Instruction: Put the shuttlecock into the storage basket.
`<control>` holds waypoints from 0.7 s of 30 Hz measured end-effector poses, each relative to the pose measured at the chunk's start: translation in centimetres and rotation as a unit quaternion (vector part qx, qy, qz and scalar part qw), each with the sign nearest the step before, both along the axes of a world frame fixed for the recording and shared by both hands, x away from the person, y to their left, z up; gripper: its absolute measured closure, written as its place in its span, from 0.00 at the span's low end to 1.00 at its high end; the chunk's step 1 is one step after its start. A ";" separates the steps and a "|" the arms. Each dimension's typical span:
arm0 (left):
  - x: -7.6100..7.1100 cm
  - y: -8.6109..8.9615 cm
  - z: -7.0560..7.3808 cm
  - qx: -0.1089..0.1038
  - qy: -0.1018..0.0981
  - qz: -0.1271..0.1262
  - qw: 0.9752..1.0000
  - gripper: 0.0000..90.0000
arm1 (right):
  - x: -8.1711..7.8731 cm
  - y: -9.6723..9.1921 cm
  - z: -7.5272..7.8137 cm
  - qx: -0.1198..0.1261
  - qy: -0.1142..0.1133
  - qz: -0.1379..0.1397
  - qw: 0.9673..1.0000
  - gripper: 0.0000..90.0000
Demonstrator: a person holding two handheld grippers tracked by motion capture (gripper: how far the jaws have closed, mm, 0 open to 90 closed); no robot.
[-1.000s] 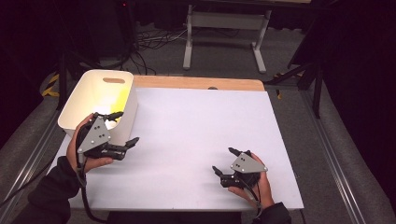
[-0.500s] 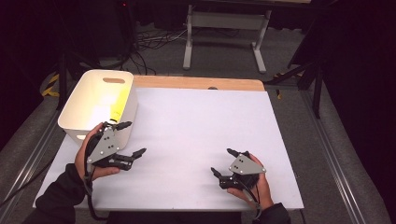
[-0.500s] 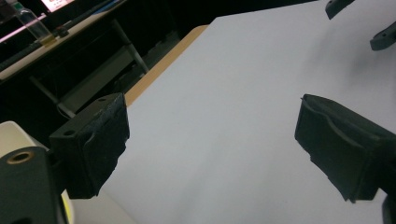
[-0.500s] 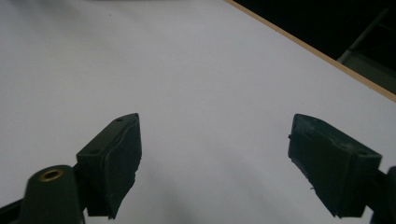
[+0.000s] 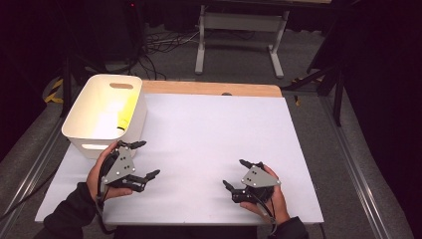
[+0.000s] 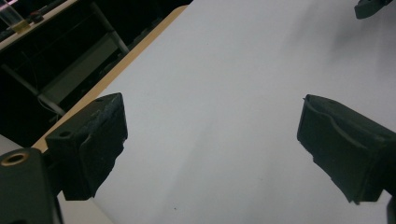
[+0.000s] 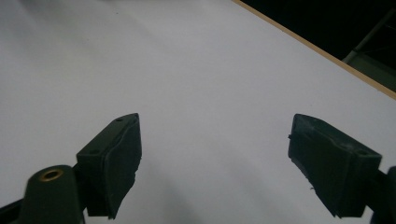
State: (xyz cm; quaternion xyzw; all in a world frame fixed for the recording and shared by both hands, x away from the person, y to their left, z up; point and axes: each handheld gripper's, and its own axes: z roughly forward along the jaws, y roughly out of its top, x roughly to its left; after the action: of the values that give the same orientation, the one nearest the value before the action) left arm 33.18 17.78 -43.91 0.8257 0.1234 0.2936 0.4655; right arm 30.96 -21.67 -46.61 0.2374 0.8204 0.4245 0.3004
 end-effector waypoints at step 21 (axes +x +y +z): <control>-0.7 1.2 -3.7 0.016 0.010 0.006 1.000 0.09 | -0.3 0.6 -0.4 -0.015 -0.001 0.007 1.000 0.20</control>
State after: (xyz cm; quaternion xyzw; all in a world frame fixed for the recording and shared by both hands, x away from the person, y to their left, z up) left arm 32.44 19.01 -47.65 0.8354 0.1281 0.2898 0.4490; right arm 30.67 -21.11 -47.01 0.2267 0.8282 0.4145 0.3014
